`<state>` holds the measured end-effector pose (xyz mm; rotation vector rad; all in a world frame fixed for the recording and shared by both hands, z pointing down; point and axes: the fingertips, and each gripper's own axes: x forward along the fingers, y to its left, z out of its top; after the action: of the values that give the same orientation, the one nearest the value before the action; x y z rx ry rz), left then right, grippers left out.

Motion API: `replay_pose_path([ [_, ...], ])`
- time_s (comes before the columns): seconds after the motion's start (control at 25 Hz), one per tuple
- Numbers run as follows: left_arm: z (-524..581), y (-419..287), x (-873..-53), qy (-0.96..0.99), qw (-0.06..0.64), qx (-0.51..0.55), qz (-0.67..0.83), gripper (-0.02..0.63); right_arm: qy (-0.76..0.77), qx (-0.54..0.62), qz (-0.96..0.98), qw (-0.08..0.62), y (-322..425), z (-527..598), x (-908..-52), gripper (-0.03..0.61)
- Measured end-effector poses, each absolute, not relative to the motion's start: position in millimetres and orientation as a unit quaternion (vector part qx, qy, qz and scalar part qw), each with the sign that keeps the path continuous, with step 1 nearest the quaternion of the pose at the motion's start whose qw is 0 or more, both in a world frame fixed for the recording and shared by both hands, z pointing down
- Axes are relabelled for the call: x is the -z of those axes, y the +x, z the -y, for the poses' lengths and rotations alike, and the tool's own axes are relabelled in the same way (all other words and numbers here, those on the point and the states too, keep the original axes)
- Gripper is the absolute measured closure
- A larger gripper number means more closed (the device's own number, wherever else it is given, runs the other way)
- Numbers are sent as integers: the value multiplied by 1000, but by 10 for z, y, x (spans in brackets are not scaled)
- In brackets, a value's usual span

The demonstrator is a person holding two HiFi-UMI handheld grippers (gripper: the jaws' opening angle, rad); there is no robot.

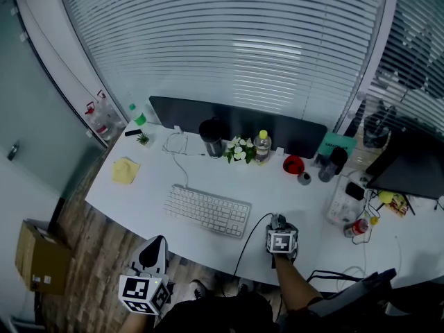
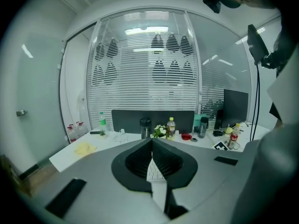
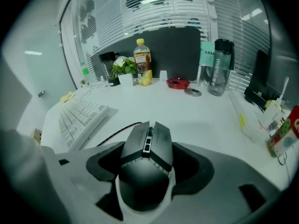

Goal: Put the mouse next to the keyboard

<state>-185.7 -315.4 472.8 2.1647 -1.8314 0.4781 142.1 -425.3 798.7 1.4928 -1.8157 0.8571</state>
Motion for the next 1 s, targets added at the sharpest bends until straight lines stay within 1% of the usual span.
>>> replay_pose_path([
  [0.16,3145,-1868,-4732,746,133,-167,631,586,588,-328,666,321,1427,4298,-7947,272],
  [0.36,3126,-1897,-4750,746,134,-169,630,586,620,-338,634,314,1493,4231,-7925,268],
  [0.6,3124,-1897,-4725,752,134,-165,624,586,622,-332,640,305,1497,4219,-7915,258],
  [0.64,3129,-1897,-4724,753,134,-165,622,586,620,-332,644,301,1488,4217,-7917,256],
  [0.76,3149,-1899,-4716,757,134,-161,619,584,615,-338,651,288,1452,4209,-7909,204],
  [1.0,3214,-1884,-4694,775,130,-154,599,585,607,-305,692,244,1367,4255,-7414,204],
])
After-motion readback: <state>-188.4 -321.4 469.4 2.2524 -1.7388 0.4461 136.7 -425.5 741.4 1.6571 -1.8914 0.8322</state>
